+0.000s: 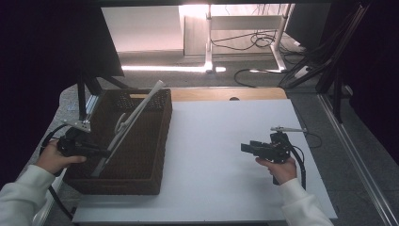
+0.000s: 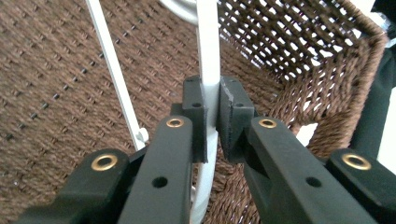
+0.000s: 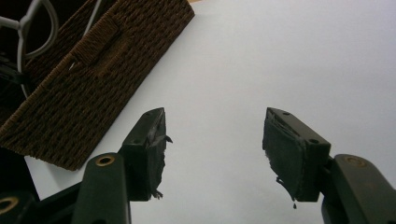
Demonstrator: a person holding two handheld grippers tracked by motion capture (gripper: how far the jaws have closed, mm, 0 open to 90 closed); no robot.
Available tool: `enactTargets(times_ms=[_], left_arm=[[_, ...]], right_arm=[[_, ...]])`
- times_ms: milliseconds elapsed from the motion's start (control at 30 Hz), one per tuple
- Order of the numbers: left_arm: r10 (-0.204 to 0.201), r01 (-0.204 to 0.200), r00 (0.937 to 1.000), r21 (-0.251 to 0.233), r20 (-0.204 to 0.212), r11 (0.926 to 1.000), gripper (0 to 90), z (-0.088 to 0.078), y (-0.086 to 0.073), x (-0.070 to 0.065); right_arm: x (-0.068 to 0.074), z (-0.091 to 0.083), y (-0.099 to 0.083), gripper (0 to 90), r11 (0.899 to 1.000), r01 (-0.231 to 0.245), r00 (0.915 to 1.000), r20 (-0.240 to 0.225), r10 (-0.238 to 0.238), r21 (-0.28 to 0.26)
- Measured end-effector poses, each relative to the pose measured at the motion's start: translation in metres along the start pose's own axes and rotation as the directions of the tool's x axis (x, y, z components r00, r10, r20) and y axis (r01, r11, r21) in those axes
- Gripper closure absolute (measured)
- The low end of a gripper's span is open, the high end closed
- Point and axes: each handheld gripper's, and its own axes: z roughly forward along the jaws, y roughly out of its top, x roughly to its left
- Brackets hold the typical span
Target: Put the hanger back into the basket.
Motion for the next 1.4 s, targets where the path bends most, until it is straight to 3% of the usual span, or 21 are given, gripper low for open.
enactTargets(times_ms=[233,300,367,500,567,833,1033,1167,1233,1400], left_arm=[[-0.056,0.056,0.9981,0.027,-0.028,0.9981,82.0,0.007,-0.006,0.008],[-0.051,0.053,0.9974,0.045,-0.050,0.9976,81.3,0.012,-0.006,0.008],[-0.042,0.044,0.9972,0.038,-0.062,0.9983,68.1,0.014,-0.005,0.006],[-0.016,0.014,0.9973,-0.022,-0.071,0.9997,39.6,0.010,0.003,-0.002],[-0.008,0.005,0.9972,-0.037,-0.074,0.9993,36.0,0.007,0.006,-0.005],[0.003,-0.017,0.9940,-0.128,-0.110,0.9916,31.4,0.003,0.016,-0.019],[0.006,-0.038,0.9881,-0.208,-0.154,0.9774,31.0,-0.001,0.026,-0.037],[0.016,-0.071,0.9693,-0.219,-0.245,0.9732,31.1,0.001,0.034,-0.057],[0.040,-0.103,0.9584,-0.214,-0.283,0.9714,31.2,0.004,0.038,-0.068],[0.051,-0.116,0.9661,-0.248,-0.253,0.9618,31.3,0.014,0.045,-0.089]], right_arm=[[0.000,0.001,0.000,40.1,1.000,-0.001,1.0000,0.000,0.001,0.001],[0.000,0.001,0.000,40.0,1.000,-0.002,1.0000,0.000,0.002,0.002],[0.000,0.001,0.000,39.9,1.000,-0.003,1.0000,-0.001,0.003,0.002],[-0.001,0.001,0.000,39.9,1.000,-0.004,1.0000,-0.001,0.004,-0.002],[-0.001,0.001,0.000,39.9,1.000,-0.004,1.0000,-0.002,0.004,-0.002],[-0.002,-0.002,0.000,39.7,1.000,-0.005,1.0000,-0.002,0.005,-0.007],[-0.001,-0.003,0.001,39.0,1.000,0.001,1.0000,-0.001,-0.001,-0.008],[-0.002,-0.005,0.001,38.0,1.000,0.011,0.9999,0.003,-0.011,-0.008],[-0.002,-0.006,0.001,37.2,1.000,0.019,0.9998,0.007,-0.018,-0.005],[-0.001,-0.009,0.000,35.1,0.999,0.051,0.9986,0.011,-0.051,-0.003]])
